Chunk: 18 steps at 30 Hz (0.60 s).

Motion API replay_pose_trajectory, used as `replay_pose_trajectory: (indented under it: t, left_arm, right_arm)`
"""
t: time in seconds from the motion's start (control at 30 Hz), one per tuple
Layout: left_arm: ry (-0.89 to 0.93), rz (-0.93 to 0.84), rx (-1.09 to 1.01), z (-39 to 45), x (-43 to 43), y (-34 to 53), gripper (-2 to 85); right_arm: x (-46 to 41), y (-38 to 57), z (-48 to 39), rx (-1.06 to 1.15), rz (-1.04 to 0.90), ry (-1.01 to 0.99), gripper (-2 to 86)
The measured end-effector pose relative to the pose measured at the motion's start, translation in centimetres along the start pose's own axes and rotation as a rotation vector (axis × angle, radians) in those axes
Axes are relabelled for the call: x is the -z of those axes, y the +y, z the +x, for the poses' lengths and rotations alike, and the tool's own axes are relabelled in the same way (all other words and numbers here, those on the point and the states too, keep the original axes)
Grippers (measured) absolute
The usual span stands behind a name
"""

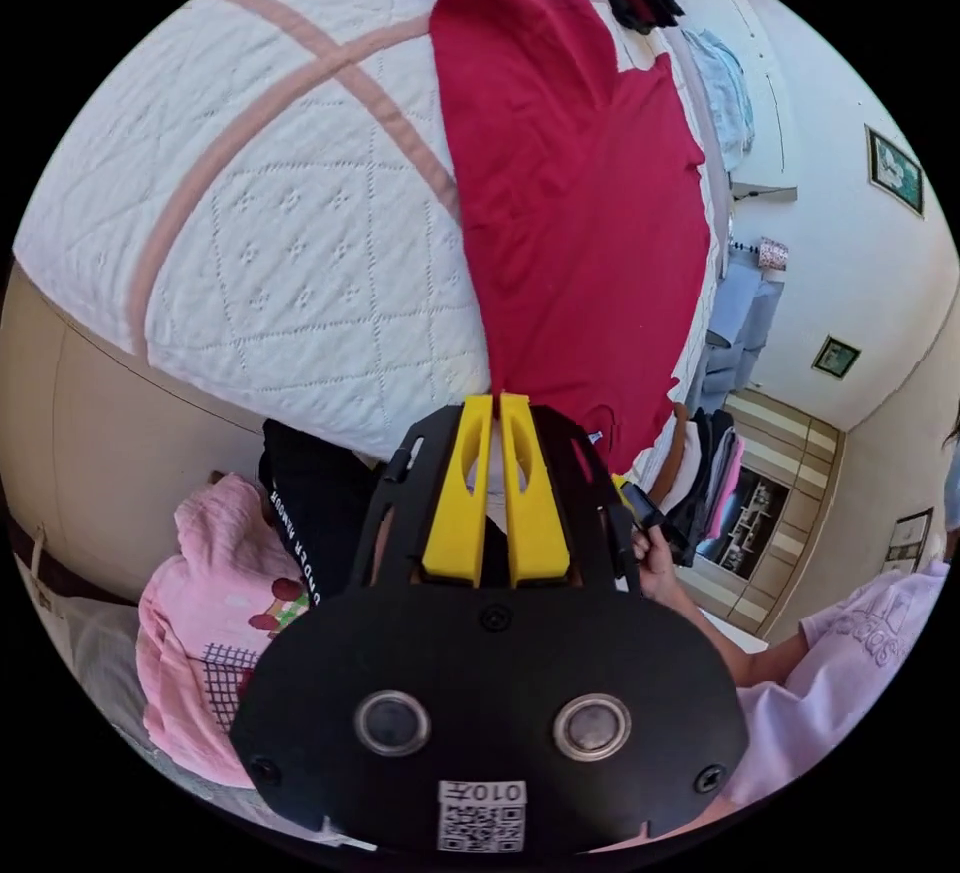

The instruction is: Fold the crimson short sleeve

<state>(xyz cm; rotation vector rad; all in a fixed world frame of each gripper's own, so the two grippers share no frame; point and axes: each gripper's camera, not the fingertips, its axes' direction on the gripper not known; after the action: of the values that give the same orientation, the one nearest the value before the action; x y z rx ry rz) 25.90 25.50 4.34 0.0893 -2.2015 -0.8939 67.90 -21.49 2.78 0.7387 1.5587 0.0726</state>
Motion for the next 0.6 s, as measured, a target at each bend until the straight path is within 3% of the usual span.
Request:
replay_pose_trajectory:
  t: [0.17,0.23,0.33,0.47,0.6]
  left_arm:
    - [-0.213,0.162,-0.235,6.0,8.6,-0.8,1.3]
    - [-0.278,0.235,-0.424,11.7,10.4,-4.2,2.6]
    - [-0.314,0.307,-0.647,21.0,10.2,-13.6,5.5]
    - [-0.309,0.382,-0.727,31.0,7.5,-29.0,8.4]
    - [-0.372,0.278,-0.600,35.5,4.5,-41.0,9.9]
  right_arm:
    - [10.0,-2.2,-3.9,0.204,0.343,0.182,4.9]
    - [13.7,-8.2,-6.4,0.366,0.542,0.254,8.5]
    - [16.3,-19.6,-7.9,0.448,0.665,0.188,9.5]
    - [17.8,-34.1,-9.9,0.468,0.648,0.120,9.3]
    - [17.1,-46.8,-10.7,0.389,0.457,0.171,10.1]
